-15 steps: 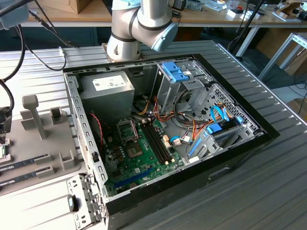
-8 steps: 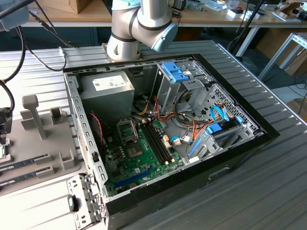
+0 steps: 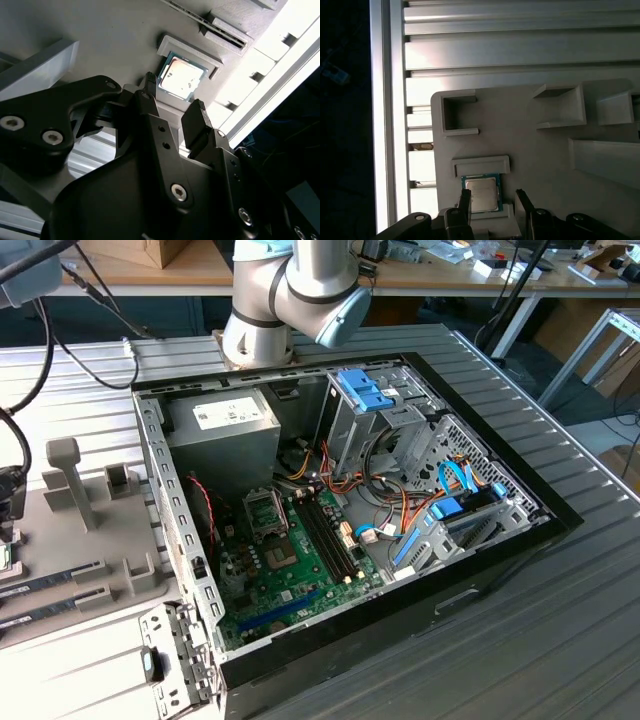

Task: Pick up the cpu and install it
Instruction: 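Pick up the cpu and move it towards the insertion slot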

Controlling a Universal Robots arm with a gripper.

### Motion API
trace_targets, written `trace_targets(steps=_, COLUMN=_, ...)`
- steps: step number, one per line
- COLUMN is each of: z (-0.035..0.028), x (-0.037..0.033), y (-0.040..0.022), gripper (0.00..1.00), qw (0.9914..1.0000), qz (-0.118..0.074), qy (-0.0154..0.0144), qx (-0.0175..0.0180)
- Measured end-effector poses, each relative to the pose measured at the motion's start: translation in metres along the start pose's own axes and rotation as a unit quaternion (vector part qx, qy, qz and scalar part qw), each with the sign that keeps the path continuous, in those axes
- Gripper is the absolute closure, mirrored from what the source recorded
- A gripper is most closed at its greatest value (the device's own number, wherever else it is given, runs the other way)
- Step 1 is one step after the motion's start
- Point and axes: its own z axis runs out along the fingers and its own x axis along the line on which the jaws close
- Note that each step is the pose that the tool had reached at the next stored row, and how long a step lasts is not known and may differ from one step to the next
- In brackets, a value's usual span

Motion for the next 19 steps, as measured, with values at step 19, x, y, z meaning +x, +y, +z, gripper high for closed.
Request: trace_targets(steps=19, z=0.0084, x=0.0022, y=-0.0005, gripper=0.52, qw=1.0, qz=-0.003, qy=0.0002, qx=0.0004)
